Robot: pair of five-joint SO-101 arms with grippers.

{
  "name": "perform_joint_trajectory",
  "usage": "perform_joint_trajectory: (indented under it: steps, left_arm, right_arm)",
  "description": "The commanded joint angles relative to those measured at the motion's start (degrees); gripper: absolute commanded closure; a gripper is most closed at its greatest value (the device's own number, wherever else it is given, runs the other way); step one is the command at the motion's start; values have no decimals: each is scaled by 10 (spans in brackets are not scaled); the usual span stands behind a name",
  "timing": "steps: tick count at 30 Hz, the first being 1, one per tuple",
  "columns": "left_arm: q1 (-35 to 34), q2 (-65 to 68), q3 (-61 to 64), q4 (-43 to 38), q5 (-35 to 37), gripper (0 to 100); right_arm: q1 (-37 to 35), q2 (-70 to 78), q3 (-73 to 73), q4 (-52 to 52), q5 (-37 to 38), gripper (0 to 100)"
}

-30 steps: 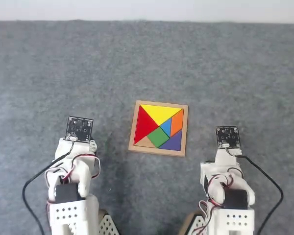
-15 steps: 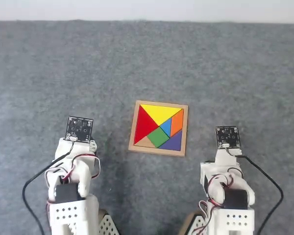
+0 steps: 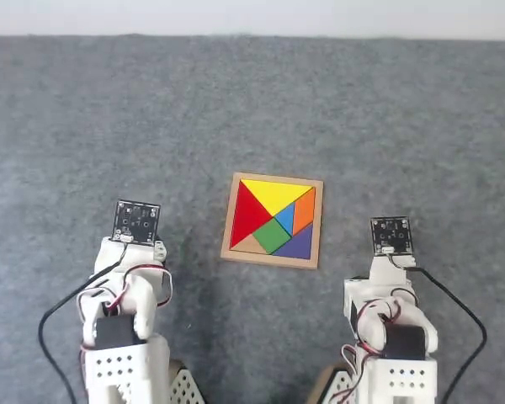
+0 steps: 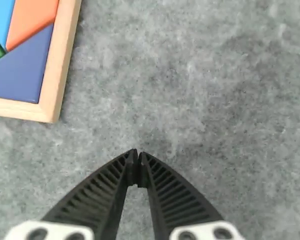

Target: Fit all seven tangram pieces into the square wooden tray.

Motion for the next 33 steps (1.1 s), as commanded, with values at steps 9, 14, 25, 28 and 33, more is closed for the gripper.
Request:
perform_joint_trajectory:
  steps: [9,14,25,28,33]
  left_arm:
    - [-3,7,-3,9,-4,968]
    - [-3,7,-3,9,-5,968]
    - [-3,7,-3,8,-5,967]
    - [-3,7,-3,8,-5,967]
    - [-3,7,-3,8,-5,967]
  right_arm:
    - [9,-12,7,4,4,991]
    - [9,-12,7,4,4,991]
    - [9,-12,7,4,4,991]
    - [9,-12,7,4,4,991]
    - [9,-12,7,4,4,991]
